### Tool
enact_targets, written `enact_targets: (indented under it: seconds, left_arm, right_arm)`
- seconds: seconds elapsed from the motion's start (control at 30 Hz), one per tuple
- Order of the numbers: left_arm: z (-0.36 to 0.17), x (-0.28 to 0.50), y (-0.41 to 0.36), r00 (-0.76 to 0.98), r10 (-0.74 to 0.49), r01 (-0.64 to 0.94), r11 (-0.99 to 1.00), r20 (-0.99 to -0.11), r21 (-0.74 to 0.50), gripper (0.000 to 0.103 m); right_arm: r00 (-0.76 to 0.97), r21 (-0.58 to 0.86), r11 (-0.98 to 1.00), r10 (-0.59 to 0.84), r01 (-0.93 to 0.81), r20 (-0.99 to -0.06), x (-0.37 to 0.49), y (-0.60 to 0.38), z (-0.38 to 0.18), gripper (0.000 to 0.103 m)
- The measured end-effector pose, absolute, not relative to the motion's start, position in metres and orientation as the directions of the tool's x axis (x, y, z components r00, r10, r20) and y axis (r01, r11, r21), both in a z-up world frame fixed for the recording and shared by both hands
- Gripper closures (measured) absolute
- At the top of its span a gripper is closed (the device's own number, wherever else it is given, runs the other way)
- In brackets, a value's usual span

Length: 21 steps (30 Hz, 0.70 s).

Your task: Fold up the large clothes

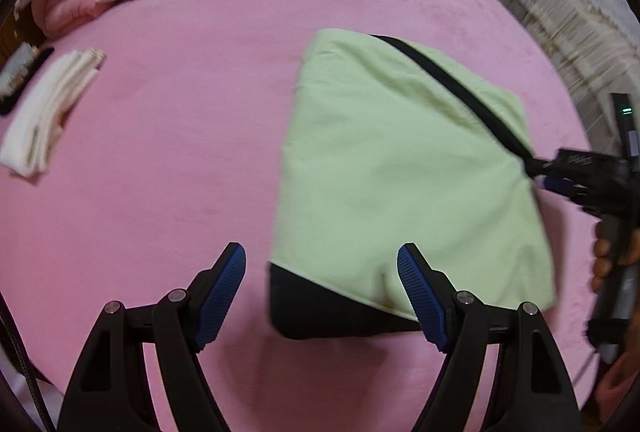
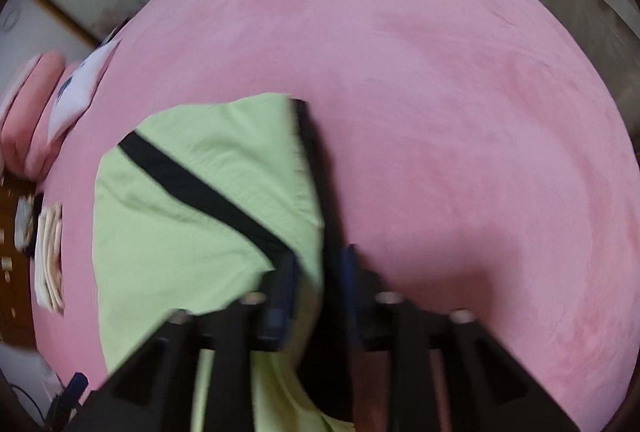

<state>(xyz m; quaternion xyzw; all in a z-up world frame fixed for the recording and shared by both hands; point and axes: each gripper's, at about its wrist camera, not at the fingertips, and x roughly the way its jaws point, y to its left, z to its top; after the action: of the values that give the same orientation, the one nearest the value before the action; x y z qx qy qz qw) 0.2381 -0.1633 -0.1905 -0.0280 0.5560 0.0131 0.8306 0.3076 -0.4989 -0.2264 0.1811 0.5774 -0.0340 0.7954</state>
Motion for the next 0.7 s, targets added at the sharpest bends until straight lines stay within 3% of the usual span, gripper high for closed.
enact_targets:
  seconds: [0.03, 0.07, 0.2, 0.27, 0.3, 0.33, 0.37, 0.47, 0.6, 0.7]
  left_arm:
    - [-0.190, 0.239, -0.161, 0.383, -0.001, -0.051, 0.998, -0.924, -0.022, 0.026]
    - [-0.190, 0.242, -0.156, 0.381, 0.002, -0.052, 0.998, -0.924, -0.019, 0.026]
    - [-0.192, 0.254, -0.143, 0.367, -0.029, -0.068, 0.996, -0.930, -0.058, 0.026]
    - [-0.194, 0.262, -0.139, 0.365, -0.037, -0.074, 0.995, -0.930, -0.069, 0.026]
    - [-0.195, 0.264, -0.137, 0.359, -0.037, -0.075, 0.995, -0.933, -0.068, 0.026]
    - [-0.196, 0.267, -0.138, 0.354, -0.034, -0.075, 0.995, -0.935, -0.065, 0.026]
    - [-0.195, 0.269, -0.137, 0.349, -0.030, -0.072, 0.996, -0.937, -0.059, 0.026]
    - [-0.195, 0.274, -0.134, 0.345, -0.037, -0.060, 0.996, -0.938, -0.061, 0.026]
    - [-0.198, 0.278, -0.131, 0.321, -0.008, -0.054, 0.998, -0.947, -0.027, 0.026]
    - [-0.198, 0.278, -0.125, 0.313, 0.009, -0.074, 0.997, -0.950, -0.015, 0.026]
  right_arm:
    - [0.341, 0.258, 0.926, 0.157, 0.276, -0.927, 0.305, -0.500, -0.225, 0.050]
    - [0.350, 0.277, 0.918, 0.170, 0.283, -0.921, 0.303, -0.501, -0.224, 0.048]
    - [0.311, 0.380, 0.877, 0.288, 0.295, -0.906, 0.310, -0.508, -0.244, 0.047]
    - [0.310, 0.374, 0.876, 0.279, 0.305, -0.909, 0.312, -0.503, -0.247, 0.047]
    - [0.331, 0.383, 0.875, 0.282, 0.297, -0.900, 0.312, -0.501, -0.247, 0.052]
    - [0.343, 0.387, 0.876, 0.284, 0.288, -0.896, 0.311, -0.497, -0.243, 0.079]
    - [0.348, 0.395, 0.878, 0.294, 0.271, -0.890, 0.311, -0.490, -0.241, 0.093]
    - [0.344, 0.442, 0.877, 0.362, 0.189, -0.866, 0.316, -0.459, -0.230, 0.096]
    - [0.326, 0.622, 0.781, 0.575, 0.058, -0.751, 0.321, -0.414, -0.219, 0.096]
    - [0.345, 0.605, 0.794, 0.587, -0.066, -0.732, 0.323, -0.388, -0.201, 0.097]
